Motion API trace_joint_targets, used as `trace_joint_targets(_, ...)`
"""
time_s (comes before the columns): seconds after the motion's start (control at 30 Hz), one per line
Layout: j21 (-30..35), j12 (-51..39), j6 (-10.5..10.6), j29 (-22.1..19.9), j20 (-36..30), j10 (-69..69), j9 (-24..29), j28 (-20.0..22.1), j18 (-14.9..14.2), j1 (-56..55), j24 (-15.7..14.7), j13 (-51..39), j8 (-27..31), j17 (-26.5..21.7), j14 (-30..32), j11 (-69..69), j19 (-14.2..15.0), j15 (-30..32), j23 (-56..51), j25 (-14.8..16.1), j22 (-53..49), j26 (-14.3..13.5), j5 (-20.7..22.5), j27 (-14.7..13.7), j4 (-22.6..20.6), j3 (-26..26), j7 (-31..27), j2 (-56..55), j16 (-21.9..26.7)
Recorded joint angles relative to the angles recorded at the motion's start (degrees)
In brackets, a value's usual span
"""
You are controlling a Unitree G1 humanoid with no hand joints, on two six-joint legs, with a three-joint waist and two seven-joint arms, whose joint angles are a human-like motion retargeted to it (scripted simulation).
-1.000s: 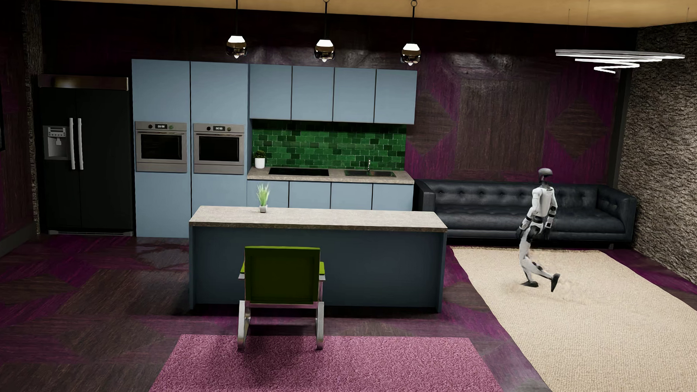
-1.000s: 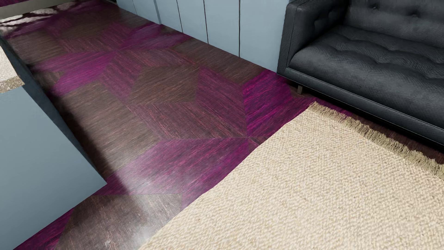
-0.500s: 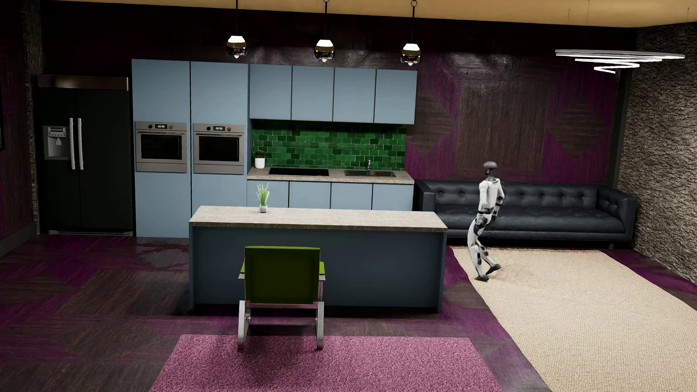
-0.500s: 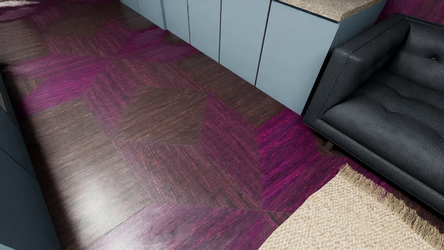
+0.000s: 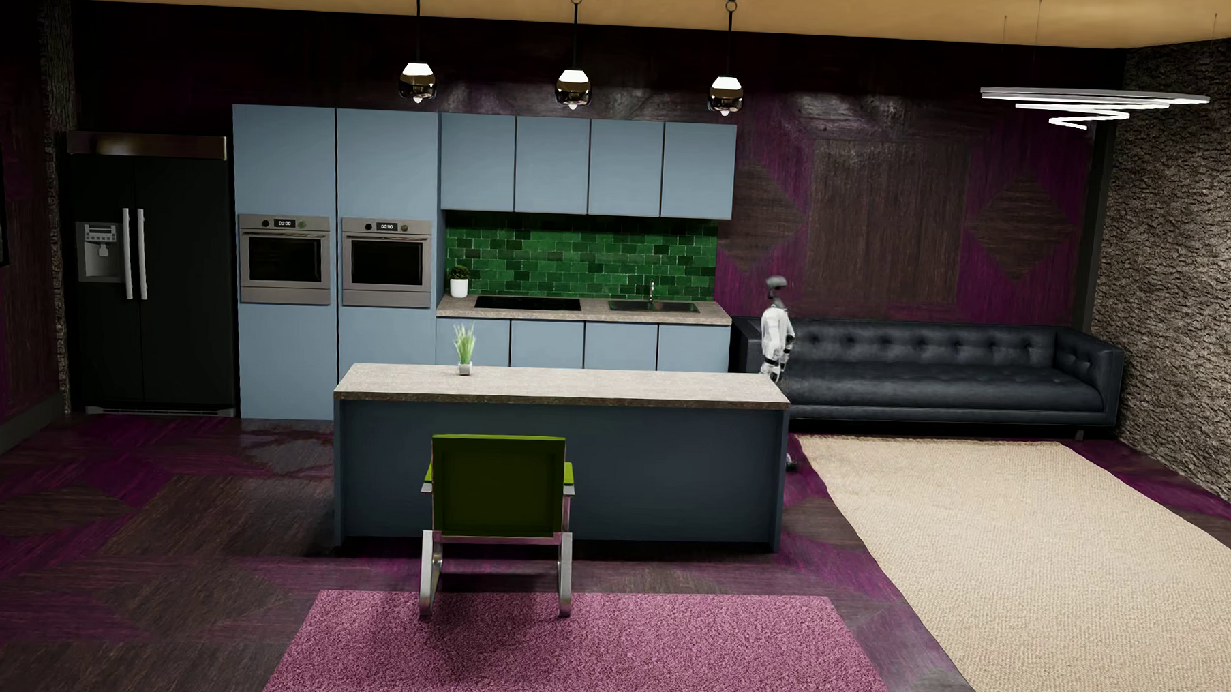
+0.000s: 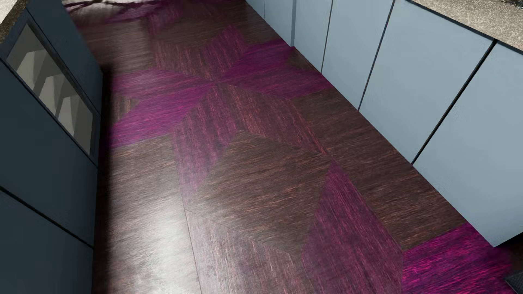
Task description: Walk around the plant
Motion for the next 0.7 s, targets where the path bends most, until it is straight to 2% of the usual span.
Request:
trace_joint_targets(0.03,0.17,1.76,-0.63,0.00,-0.29,-7.29,-0.16,0.00,0.00,-3.98,0.00,0.05,0.00,-0.68,-0.83,-2.02,0.00,-1.61,-3.05,0.00,-0.26,0.00,-0.42,0.00,0.74,3.75,0.00,4.55,0.65)
trace_joint_targets(0.07,-0.26,3.15,-0.59,0.00,-0.10,-14.89,-0.31,0.00,0.00,-7.54,0.00,-0.45,0.00,-1.63,-5.42,-3.37,0.00,-3.15,-5.59,0.00,-0.16,0.00,-0.36,0.00,1.68,7.07,0.00,8.59,1.30)
trace_joint_targets(0.13,0.69,6.17,-0.93,0.00,0.01,-24.54,-0.89,0.00,0.00,-12.09,0.00,-2.80,0.00,-3.75,-22.87,-3.93,0.00,-4.73,-7.44,0.00,2.03,0.00,-0.43,0.00,5.18,14.07,0.00,14.37,2.18)
trace_joint_targets(0.17,0.83,7.84,-1.72,0.00,-0.41,-25.15,-0.68,0.00,0.00,-13.04,0.00,-4.04,0.00,-4.05,-25.55,-3.48,0.00,-3.18,-7.03,0.00,3.09,0.00,-1.15,0.00,7.25,17.07,0.00,17.05,2.97)
trace_joint_targets(0.2,0.31,9.38,-2.90,0.00,-0.48,-22.64,-1.19,0.00,0.00,-15.51,0.00,-4.69,0.00,-4.02,-14.73,-2.69,0.00,0.78,-6.15,0.00,5.02,0.00,-2.40,0.00,7.82,18.56,0.00,19.05,3.13)
trace_joint_targets(0.23,-1.21,10.02,-4.67,0.00,-2.30,-16.89,-1.76,0.00,0.00,-18.75,0.00,-4.62,0.00,-3.53,-1.68,-0.02,0.00,7.71,-5.40,0.00,6.65,0.00,-3.94,0.00,6.19,18.00,0.00,19.32,3.26)
trace_joint_targets(0.27,-1.90,9.55,-7.12,0.00,-4.49,-12.26,-2.15,0.00,0.00,-19.48,0.00,-4.28,0.00,-2.64,1.28,5.86,0.00,16.87,-3.71,0.00,8.64,0.00,-5.42,0.00,2.76,16.59,0.00,16.95,3.20)
trace_joint_targets(0.3,-1.66,8.59,-7.23,0.00,-5.85,-9.58,-1.83,0.00,0.00,-17.05,0.00,-3.84,0.00,-2.18,-1.29,14.46,0.00,23.39,-1.56,0.00,9.44,0.00,-4.43,0.00,0.32,14.55,0.00,13.43,3.21)
trace_joint_targets(0.33,-0.22,7.86,-7.54,0.00,-4.56,-8.39,-1.65,0.00,0.00,-14.15,0.00,-4.02,0.00,-2.06,-3.46,24.79,0.00,23.33,-0.36,0.00,8.53,0.00,-3.80,0.00,-2.59,12.58,0.00,7.18,3.17)
trace_joint_targets(0.37,0.88,6.85,-7.67,0.00,-2.04,-9.84,-0.28,0.00,0.00,-8.15,0.00,-4.28,0.00,-1.90,-5.40,33.63,0.00,17.35,0.22,0.00,7.94,0.00,-3.57,0.00,-5.62,9.89,0.00,2.65,2.53)
trace_joint_targets(0.43,2.39,3.29,-6.18,0.00,-1.39,-15.43,0.73,0.00,0.00,4.64,0.00,-3.15,0.00,-1.30,-12.19,41.42,0.00,3.92,0.82,0.00,2.83,0.00,0.21,0.00,-9.29,4.61,0.00,-9.81,2.82)
trace_joint_targets(0.47,2.70,1.52,-4.98,0.00,0.57,-18.45,0.47,0.00,0.00,10.33,0.00,-2.50,0.00,-1.04,-16.53,39.28,0.00,0.70,0.57,0.00,-1.19,0.00,1.81,0.00,-9.17,1.08,0.00,-16.15,3.19)
trace_joint_targets(0.5,2.75,0.57,-3.42,0.00,3.98,-22.74,2.02,0.00,0.00,18.98,0.00,-1.95,0.00,-1.18,-20.34,31.55,0.00,0.35,0.49,0.00,-5.25,0.00,3.67,0.00,-7.49,-2.37,0.00,-18.15,3.37)
trace_joint_targets(0.53,2.87,-1.26,-2.60,0.00,6.03,-25.56,2.03,0.00,0.00,24.71,0.00,-1.13,0.00,-1.21,-24.72,22.81,0.00,0.87,0.14,0.00,-8.29,0.00,3.68,0.00,-6.32,-5.73,0.00,-21.14,3.60)
trace_joint_targets(0.6,1.97,-6.16,-1.73,0.00,8.96,-29.56,0.98,0.00,0.00,33.03,0.00,-0.08,0.00,-1.36,-33.43,2.55,0.00,3.56,-0.60,0.00,-13.00,0.00,1.89,0.00,-4.47,-10.63,0.00,-25.51,3.75)
trace_joint_targets(0.63,1.55,-8.23,-2.01,0.00,9.85,-30.08,0.10,0.00,0.00,35.96,0.00,0.35,0.00,-1.18,-36.20,-6.28,0.00,3.85,-0.97,0.00,-15.52,0.00,0.74,0.00,-3.79,-12.31,0.00,-26.77,4.29)
trace_joint_targets(0.7,0.91,-10.02,-2.04,0.00,12.01,-29.33,-0.98,0.00,0.00,42.18,0.00,1.25,0.00,-1.06,-37.89,-6.52,0.00,2.30,-0.54,0.00,-18.53,0.00,-0.85,0.00,-0.76,-14.74,0.00,-30.41,4.59)
